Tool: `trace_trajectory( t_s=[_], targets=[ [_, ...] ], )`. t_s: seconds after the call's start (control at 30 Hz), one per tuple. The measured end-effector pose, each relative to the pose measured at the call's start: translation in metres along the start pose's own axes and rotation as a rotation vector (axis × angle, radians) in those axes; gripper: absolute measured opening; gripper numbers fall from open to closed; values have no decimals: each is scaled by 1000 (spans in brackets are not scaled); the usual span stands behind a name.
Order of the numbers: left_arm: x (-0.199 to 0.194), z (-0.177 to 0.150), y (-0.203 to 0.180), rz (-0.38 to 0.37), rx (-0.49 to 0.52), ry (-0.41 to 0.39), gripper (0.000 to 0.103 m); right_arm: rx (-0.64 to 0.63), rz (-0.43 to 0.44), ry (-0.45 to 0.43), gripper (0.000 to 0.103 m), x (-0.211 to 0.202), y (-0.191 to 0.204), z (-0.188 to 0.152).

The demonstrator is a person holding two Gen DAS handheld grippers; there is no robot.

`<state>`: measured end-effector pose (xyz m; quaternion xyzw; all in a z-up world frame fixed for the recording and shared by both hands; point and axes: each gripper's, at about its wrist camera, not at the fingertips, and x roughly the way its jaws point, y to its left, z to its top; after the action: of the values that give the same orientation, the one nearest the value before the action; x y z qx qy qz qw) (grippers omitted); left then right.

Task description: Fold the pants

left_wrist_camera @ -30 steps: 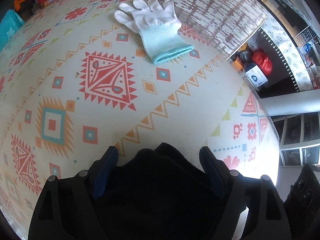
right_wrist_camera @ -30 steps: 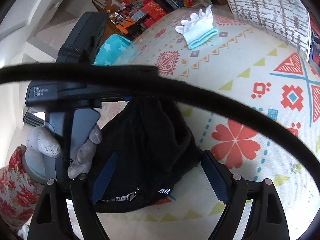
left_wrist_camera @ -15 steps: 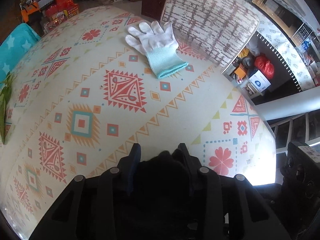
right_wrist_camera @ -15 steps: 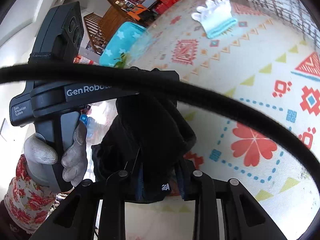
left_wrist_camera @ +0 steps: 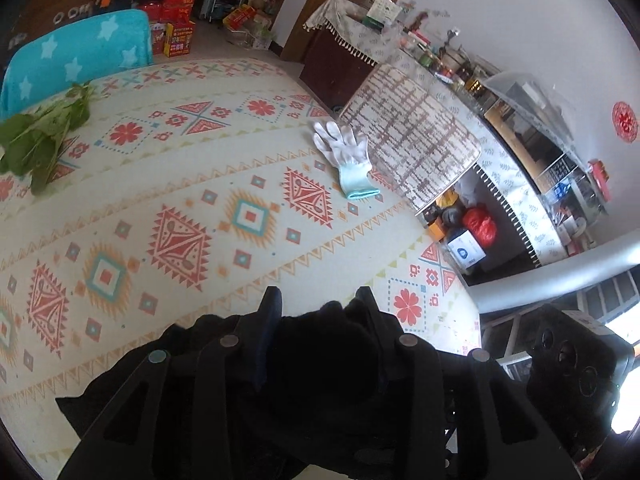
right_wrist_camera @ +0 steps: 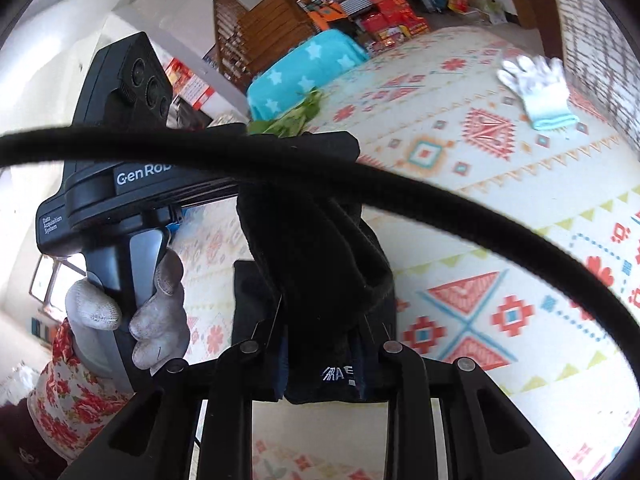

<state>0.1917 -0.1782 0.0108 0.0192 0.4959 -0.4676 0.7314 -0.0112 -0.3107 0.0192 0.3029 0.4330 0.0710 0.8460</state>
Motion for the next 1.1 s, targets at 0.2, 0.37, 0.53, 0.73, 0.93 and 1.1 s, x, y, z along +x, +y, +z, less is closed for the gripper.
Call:
trace_trajectory(
  t_s=[0.2,0.37,0.53,0.73,0.93,1.1],
  targets=[
    [-29,-43,83,-26,-161,-33,41,-105,-79,75,27,51,63,-11],
    [-44,-66,133,-4,-248,-52,45,-212,-167,113,37,96,103,-22],
    [-63,-79,178,-1,-358,-66,46,-278,-127,140,78,120,133,-41],
    [-105,-96,204,48,-395,-118,48,-343,-148,83,78,101,154,-39],
    [-132,-124,198,62,-389,-136,51,-330,-377,12,70,87,137,-21],
    [-145,-152,194,43,-412,-160,51,-374,-503,58,40,126,139,-12]
  ],
)
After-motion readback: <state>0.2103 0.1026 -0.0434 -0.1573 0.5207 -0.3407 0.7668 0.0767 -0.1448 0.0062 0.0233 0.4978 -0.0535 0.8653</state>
